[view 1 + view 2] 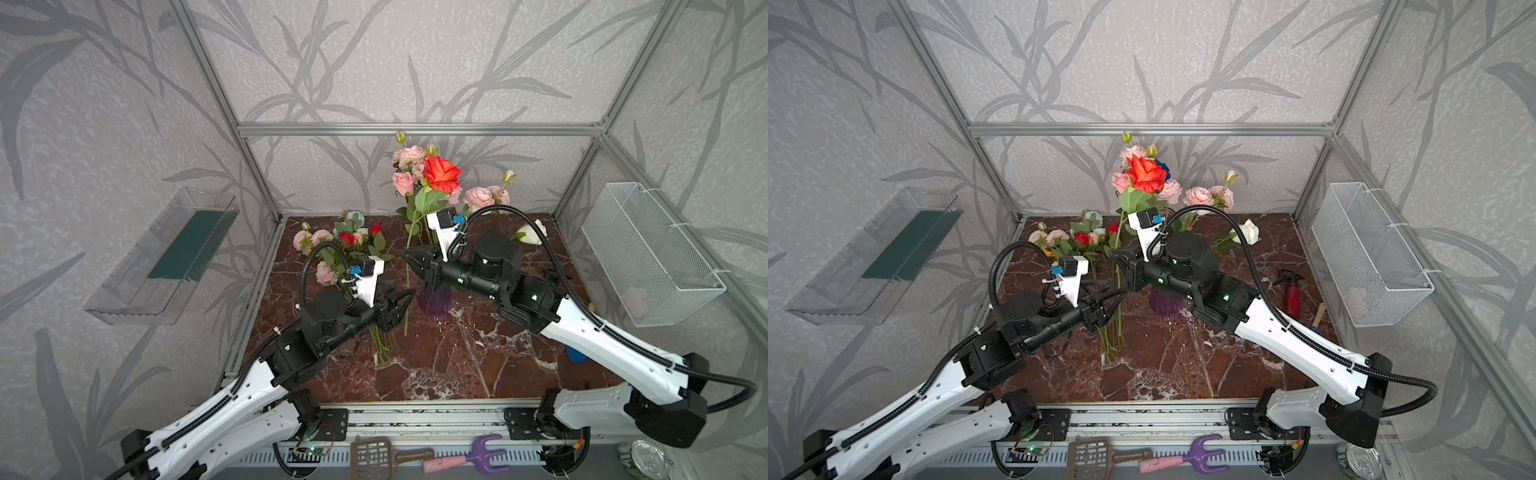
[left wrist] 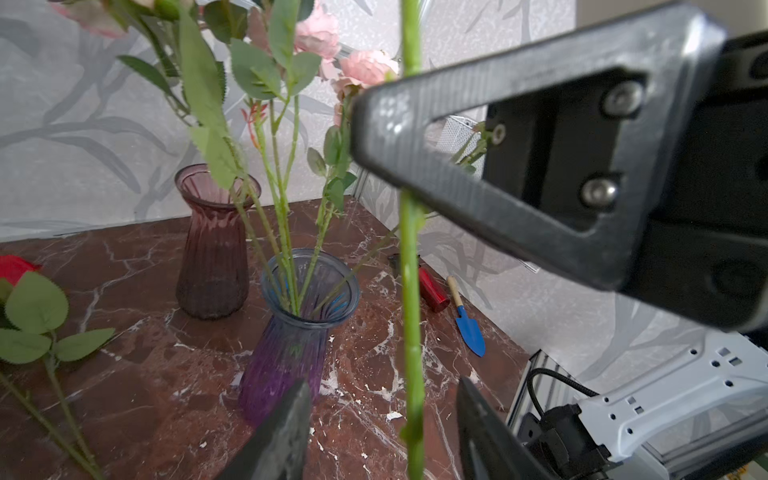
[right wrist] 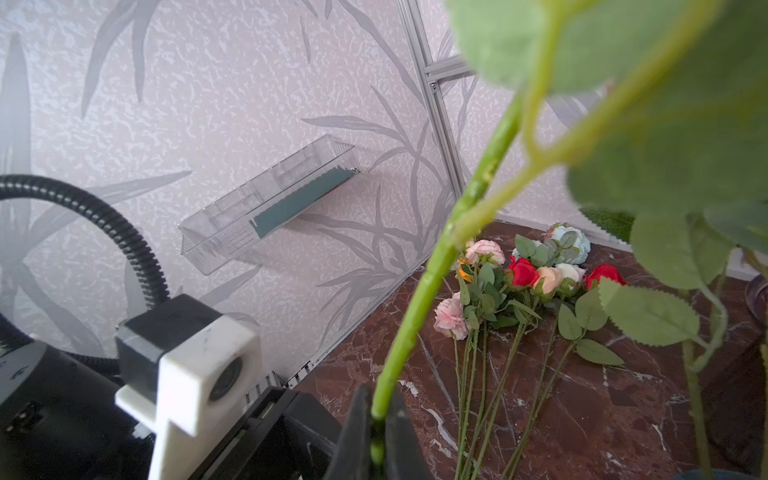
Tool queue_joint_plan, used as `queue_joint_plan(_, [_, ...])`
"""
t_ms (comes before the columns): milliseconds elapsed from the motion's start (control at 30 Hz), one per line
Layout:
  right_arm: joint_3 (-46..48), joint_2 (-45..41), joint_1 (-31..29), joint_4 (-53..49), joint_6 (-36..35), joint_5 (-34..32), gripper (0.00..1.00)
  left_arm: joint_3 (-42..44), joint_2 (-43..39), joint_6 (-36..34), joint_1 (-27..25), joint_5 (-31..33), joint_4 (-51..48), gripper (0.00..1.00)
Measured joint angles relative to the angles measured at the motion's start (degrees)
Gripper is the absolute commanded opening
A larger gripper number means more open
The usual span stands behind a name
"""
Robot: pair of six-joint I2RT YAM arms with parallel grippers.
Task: Arrange the flowers into the vase
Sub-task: 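Lift the red rose over the vase with the right gripper while the left gripper withdraws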
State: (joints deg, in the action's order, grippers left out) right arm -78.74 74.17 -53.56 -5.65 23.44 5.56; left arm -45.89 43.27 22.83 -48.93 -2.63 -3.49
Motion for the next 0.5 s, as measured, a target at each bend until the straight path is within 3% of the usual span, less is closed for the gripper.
queue_joint_plan(233, [-0.26, -2.8, 0.02, -1.68, -7.56, -7.13, 0.06, 3.8, -7.08, -0.11, 0.0, 8.76, -1.11, 0.64])
queue_joint_plan(500, [-0.28, -5.07, 0.63, 1.18, -20.65, -18.73, 0.06, 5.25, -9.46, -0.09, 0.02, 13.22, -2.16, 0.64])
